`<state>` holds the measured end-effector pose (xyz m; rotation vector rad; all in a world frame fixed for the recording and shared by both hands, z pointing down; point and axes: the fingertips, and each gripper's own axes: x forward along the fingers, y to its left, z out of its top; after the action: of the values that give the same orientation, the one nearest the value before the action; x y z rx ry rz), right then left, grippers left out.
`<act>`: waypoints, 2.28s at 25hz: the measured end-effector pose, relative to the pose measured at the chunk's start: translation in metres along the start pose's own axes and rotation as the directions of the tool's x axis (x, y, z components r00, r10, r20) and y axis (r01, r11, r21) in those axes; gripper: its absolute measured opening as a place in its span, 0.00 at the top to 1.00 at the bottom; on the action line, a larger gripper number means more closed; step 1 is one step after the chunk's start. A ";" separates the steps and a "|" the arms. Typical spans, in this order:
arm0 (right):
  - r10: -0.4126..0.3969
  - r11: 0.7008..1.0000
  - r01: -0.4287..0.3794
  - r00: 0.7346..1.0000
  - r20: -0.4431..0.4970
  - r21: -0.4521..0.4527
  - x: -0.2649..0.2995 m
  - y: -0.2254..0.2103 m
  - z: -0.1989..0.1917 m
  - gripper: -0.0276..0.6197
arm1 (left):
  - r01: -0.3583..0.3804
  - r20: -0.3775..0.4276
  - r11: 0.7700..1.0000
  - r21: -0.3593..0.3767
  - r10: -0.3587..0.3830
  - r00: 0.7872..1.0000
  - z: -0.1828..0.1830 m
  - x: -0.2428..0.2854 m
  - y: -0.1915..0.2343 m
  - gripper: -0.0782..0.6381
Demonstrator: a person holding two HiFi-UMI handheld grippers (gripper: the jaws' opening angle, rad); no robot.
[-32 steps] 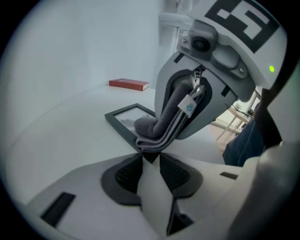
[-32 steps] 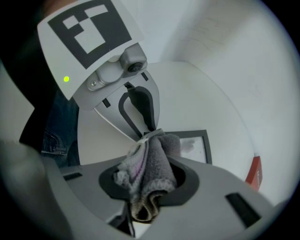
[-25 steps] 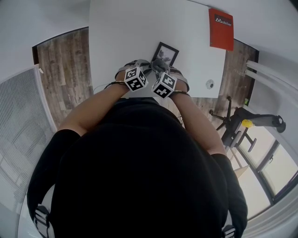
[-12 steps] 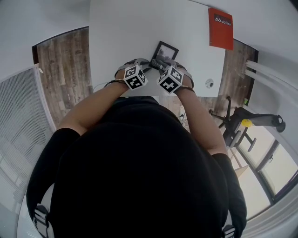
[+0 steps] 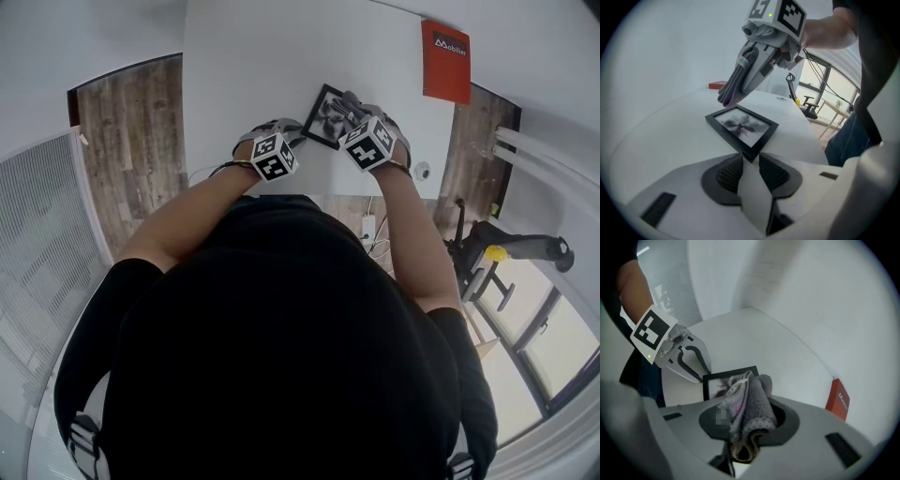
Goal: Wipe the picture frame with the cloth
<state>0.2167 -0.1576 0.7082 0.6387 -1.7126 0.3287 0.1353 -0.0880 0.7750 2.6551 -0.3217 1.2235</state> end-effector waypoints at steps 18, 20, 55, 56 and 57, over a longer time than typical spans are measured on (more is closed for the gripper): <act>-0.089 0.990 0.080 0.993 -0.072 -0.113 0.037 -0.012 -0.019 0.79 | -0.030 0.028 0.999 -0.023 0.031 0.999 0.002 0.000 0.001 0.73; -0.083 0.989 0.073 0.994 -0.077 -0.128 0.039 -0.007 -0.018 0.79 | -0.034 0.033 0.999 -0.026 0.035 0.999 0.001 0.000 0.002 0.73; 0.105 0.981 -0.118 0.990 -0.091 -0.151 0.025 0.097 -0.035 0.79 | -0.049 0.053 0.998 -0.035 0.051 0.997 0.000 0.000 0.005 0.73; 0.102 0.982 -0.115 0.991 -0.090 -0.151 0.026 0.097 -0.036 0.79 | -0.049 0.053 0.998 -0.035 0.051 0.997 0.000 0.000 0.005 0.73; 0.098 0.982 -0.110 0.991 -0.089 -0.151 0.027 0.096 -0.036 0.79 | -0.049 0.053 0.998 -0.034 0.050 0.997 0.000 0.000 0.005 0.73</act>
<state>0.1868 -0.0668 0.7542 0.4172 -1.6780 0.2874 0.1340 -0.0923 0.7759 2.6715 -0.4146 1.1518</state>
